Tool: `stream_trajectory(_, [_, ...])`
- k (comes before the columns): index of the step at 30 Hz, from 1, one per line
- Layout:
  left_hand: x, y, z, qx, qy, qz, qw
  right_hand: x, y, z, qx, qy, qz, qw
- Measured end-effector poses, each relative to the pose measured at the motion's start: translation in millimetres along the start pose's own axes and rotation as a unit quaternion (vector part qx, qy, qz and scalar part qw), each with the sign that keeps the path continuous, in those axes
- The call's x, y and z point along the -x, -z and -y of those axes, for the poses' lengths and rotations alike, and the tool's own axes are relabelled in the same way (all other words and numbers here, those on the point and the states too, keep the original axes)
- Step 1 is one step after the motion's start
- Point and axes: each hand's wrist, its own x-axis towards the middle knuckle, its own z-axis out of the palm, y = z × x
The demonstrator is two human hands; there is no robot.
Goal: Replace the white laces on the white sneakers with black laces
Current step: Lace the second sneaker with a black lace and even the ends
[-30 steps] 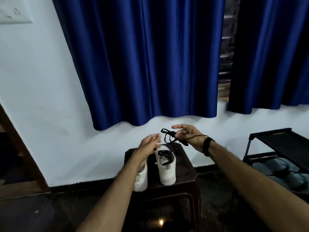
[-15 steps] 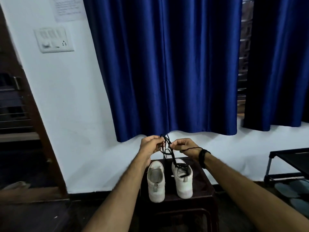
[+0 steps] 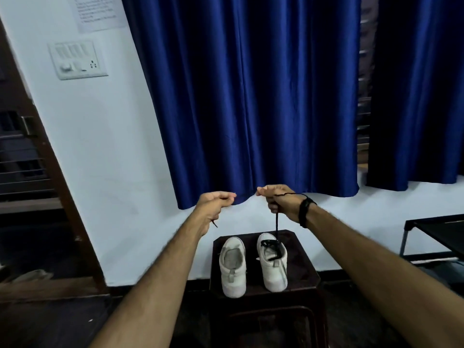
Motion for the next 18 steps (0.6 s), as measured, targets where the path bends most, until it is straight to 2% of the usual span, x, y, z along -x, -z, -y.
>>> stream_trajectory(3, [-7.6, 13.1, -1.9, -0.092, -0.036, -0.045, 0.994, 3.2, 13.3, 5.9, 0.031, -0.022, 0.018, 0.999])
stream_trajectory(6, [-14.9, 38.1, -4.5, -0.052, 0.002, -0.212, 0.976, 5.5, 31.5, 4.6, 0.030, -0.038, 0.038, 0.998])
stream_trajectory(7, [-14.6, 47.3, -3.4, -0.071, 0.028, -0.261, 0.962, 6.0, 36.4, 2.6, 0.027, -0.042, 0.039, 0.998])
stream_trajectory(8, [-15.7, 54.6, 1.0, -0.115, 0.054, -0.277, 0.952, 6.6, 40.0, 0.4, 0.028, -0.043, 0.035, 0.998])
stream_trajectory(10, [-14.9, 53.9, 4.4, -0.165, 0.075, -0.234, 0.955, 7.2, 40.5, -3.7, 0.029, -0.037, 0.024, 0.999])
stream_trajectory(12, [-10.2, 38.3, 2.5, -0.142, 0.066, -0.142, 0.977, 4.3, 31.1, -5.9, 0.037, -0.030, 0.027, 0.999])
stream_trajectory(15, [-4.8, 13.4, -5.9, -0.143, 0.037, -0.037, 0.988, -1.5, 10.2, -5.8, 0.100, -0.011, 0.026, 0.995])
stream_trajectory(18, [-3.6, -5.2, -8.1, -0.136, 0.010, 0.036, 0.990, -14.7, -9.4, -4.3, 0.172, 0.015, -0.035, 0.984])
